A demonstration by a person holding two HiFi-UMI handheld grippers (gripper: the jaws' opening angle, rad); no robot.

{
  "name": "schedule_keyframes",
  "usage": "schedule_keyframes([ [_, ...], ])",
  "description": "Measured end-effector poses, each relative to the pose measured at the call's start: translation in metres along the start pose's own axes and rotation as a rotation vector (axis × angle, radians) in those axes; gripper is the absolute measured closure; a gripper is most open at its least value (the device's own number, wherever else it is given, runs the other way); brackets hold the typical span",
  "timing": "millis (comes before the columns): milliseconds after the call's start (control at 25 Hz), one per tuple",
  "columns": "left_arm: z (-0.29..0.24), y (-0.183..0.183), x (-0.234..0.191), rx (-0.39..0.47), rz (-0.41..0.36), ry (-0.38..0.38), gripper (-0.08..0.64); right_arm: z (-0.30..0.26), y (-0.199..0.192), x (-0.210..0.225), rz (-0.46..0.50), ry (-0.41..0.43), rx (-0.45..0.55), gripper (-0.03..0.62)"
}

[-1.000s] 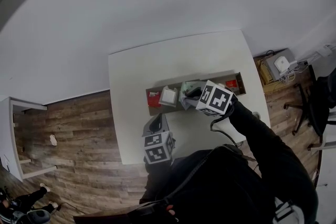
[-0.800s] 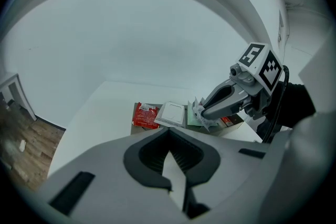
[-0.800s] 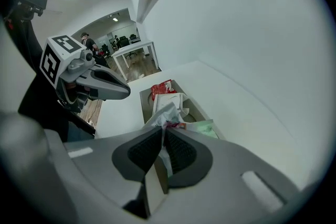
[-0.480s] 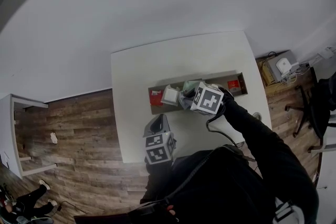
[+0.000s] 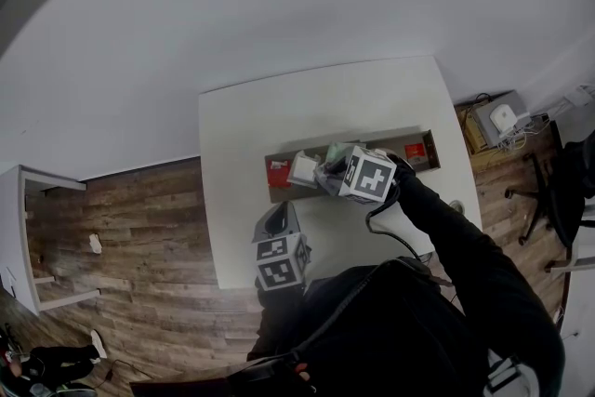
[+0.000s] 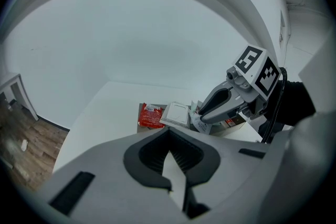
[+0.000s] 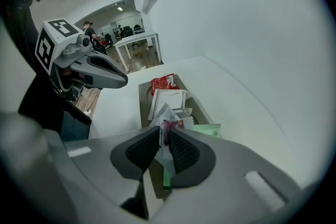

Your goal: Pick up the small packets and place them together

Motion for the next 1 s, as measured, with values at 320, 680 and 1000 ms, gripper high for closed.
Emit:
schedule_keyframes([
  [320,-0.001,0.0,0.0,0.0,0.002,-0.011,0.56,0.007,0.0,-0.002,0.005,0.002,0.02,0.488],
  [680,0.0,0.002,-0.003,0.013,-0.002,0.0,0.56,0.037,0.003,-0.004,-0.028,-0.004,0.149,0.459],
  [1000,-0.001,0.013,-0.001,0.031,-0.008,-0.003,0.56,0.08,-0.005,0.002,-0.194,-0.031,0.432,0.465],
])
Point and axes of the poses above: the fingertips, and each gripper's own axes: z backward along the fingers, x to its right, y out of its top, the point moved 7 cm from there along z, backward along the fingers, and after that the axes turned 3 degrees about y, right-handed, at the moved point
